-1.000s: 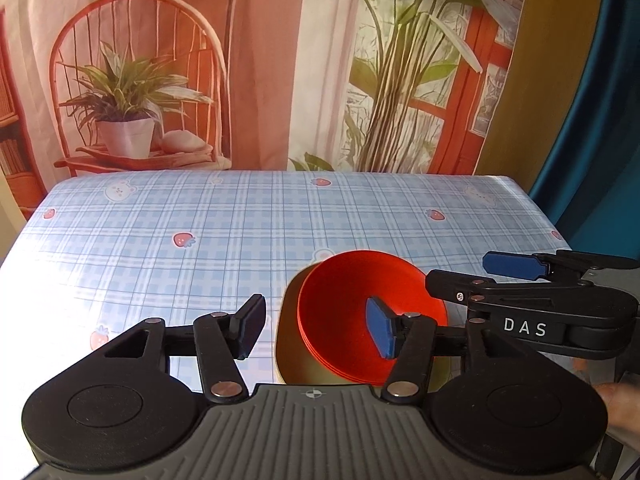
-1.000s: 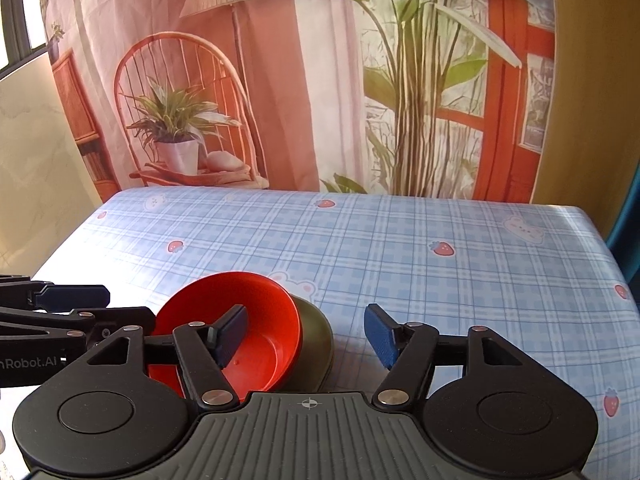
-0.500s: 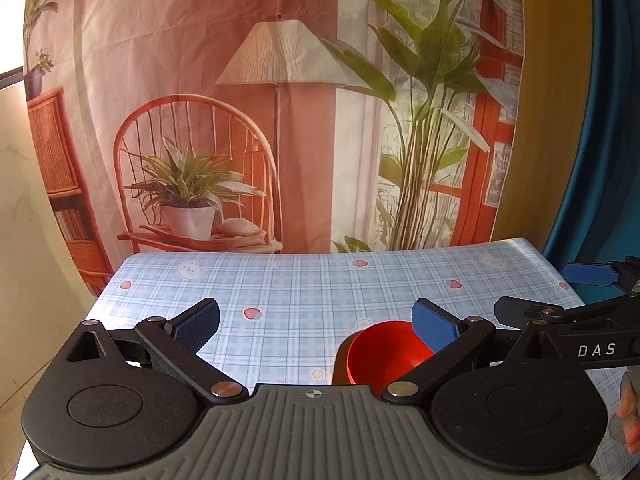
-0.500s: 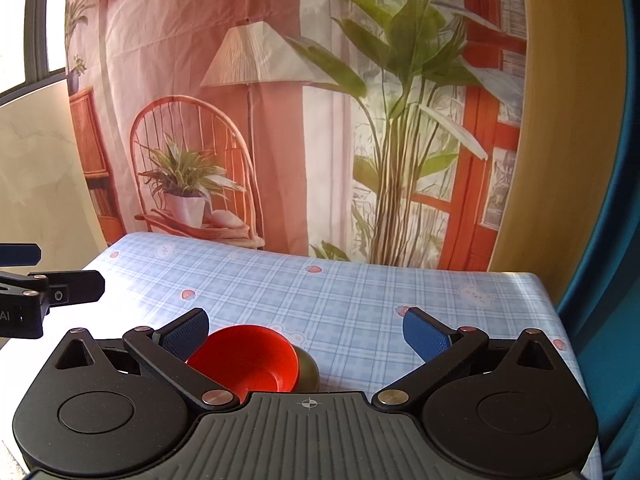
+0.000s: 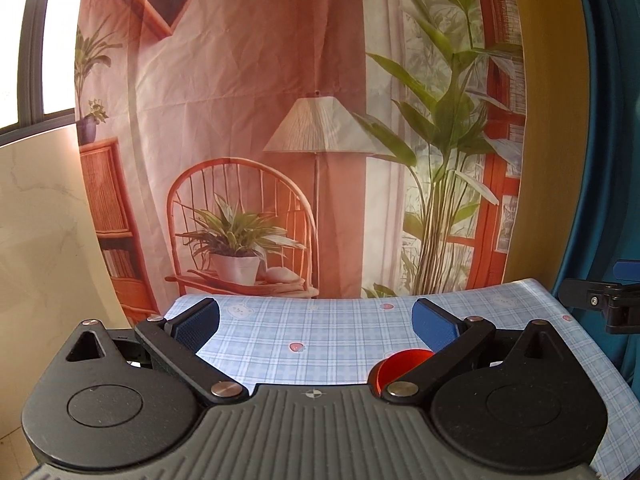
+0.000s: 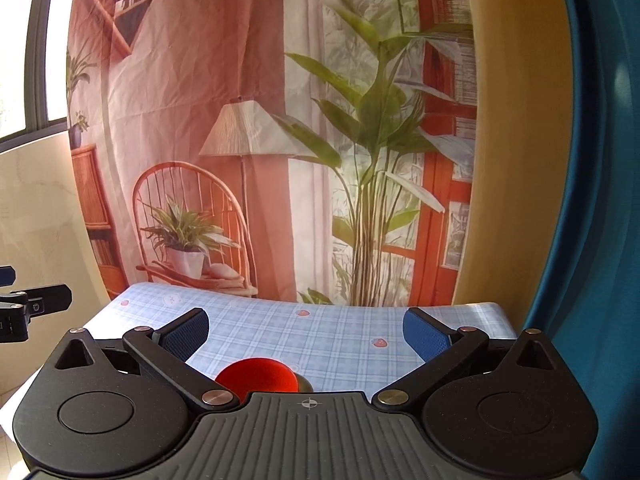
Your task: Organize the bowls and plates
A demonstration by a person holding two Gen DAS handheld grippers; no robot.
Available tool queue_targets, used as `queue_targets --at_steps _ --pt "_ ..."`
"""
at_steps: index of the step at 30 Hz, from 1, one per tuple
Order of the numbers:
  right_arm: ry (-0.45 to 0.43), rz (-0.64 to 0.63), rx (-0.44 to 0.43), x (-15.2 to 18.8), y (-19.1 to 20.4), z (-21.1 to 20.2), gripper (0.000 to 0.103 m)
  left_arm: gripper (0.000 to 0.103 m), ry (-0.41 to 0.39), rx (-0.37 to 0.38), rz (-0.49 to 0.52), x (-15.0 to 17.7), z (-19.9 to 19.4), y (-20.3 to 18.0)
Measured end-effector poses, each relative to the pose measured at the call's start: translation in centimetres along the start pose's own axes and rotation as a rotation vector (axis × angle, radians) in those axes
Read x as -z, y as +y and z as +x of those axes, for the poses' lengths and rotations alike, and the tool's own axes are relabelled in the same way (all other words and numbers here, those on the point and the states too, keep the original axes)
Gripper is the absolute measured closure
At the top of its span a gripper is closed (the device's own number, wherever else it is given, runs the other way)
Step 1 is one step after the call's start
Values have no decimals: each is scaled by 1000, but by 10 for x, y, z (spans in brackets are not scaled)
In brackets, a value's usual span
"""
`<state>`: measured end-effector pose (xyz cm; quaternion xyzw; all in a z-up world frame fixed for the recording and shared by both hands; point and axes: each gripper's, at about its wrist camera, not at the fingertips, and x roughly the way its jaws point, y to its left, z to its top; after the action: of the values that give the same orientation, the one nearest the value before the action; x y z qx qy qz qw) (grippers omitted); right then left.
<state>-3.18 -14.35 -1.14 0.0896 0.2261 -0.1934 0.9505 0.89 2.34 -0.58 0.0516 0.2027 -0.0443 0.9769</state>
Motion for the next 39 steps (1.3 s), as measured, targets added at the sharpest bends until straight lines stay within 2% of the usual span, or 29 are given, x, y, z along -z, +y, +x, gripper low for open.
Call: queue_targets --at_steps 6,15,39 --pt "-29 33 -10 -4 -5 -22 0 0 -43 -24 -16 -7 -26 6" --pt "-52 13 0 -8 -3 -39 0 0 -58 -46 -3 -9 -41 3" --pt "-57 23 -6 -10 -3 -44 0 0 -24 -7 -43 -8 -41 8"
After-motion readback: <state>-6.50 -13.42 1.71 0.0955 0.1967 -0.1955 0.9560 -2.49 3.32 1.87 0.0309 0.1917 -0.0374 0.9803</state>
